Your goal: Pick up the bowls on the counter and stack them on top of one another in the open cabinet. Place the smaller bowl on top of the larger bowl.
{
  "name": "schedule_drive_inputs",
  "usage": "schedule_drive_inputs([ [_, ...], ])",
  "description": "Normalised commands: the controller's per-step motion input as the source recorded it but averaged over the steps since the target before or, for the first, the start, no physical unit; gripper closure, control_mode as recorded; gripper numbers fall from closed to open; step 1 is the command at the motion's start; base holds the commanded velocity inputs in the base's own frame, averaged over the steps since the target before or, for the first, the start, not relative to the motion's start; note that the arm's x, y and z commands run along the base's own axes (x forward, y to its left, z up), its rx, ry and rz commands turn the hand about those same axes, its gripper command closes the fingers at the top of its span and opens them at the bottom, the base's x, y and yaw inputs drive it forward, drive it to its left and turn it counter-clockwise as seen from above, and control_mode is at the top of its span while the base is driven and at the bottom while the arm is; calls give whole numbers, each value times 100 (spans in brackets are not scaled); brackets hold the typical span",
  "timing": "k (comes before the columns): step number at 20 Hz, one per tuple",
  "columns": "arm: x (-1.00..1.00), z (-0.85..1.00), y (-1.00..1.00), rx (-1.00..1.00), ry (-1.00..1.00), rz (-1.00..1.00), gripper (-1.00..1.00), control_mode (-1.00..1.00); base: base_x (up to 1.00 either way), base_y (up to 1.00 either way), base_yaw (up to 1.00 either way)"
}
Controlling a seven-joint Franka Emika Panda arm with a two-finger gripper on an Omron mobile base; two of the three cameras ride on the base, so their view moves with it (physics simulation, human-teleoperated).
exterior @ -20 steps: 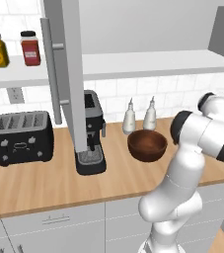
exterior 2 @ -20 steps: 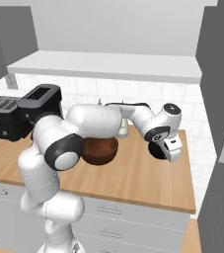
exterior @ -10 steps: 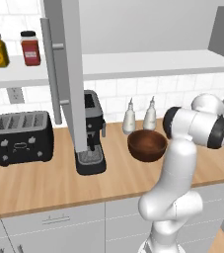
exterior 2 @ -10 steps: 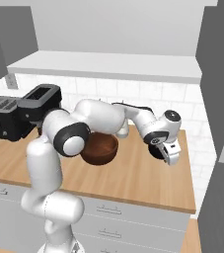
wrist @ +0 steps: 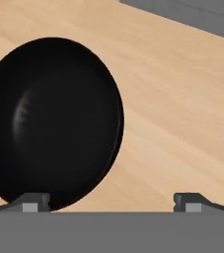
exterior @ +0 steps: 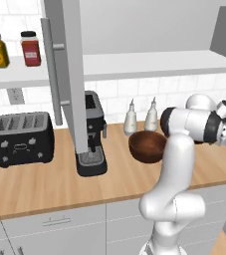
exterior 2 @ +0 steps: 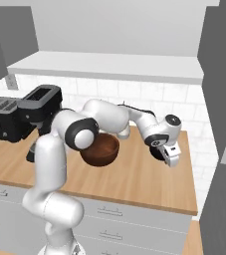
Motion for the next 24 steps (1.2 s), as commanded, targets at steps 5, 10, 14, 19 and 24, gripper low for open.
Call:
schedule_drive_inputs([
  [5,39,-28,0,0,0,0,-100,-100,0,0,0],
  [10,33,-26,0,0,0,0,-100,-100,0,0,0],
  [14,13,-21,0,0,0,0,100,-100,0,0,0],
  [19,0,-9,-1,0,0,0,100,-100,0,0,0],
  [24,-2,3,0,0,0,0,100,-100,0,0,0],
])
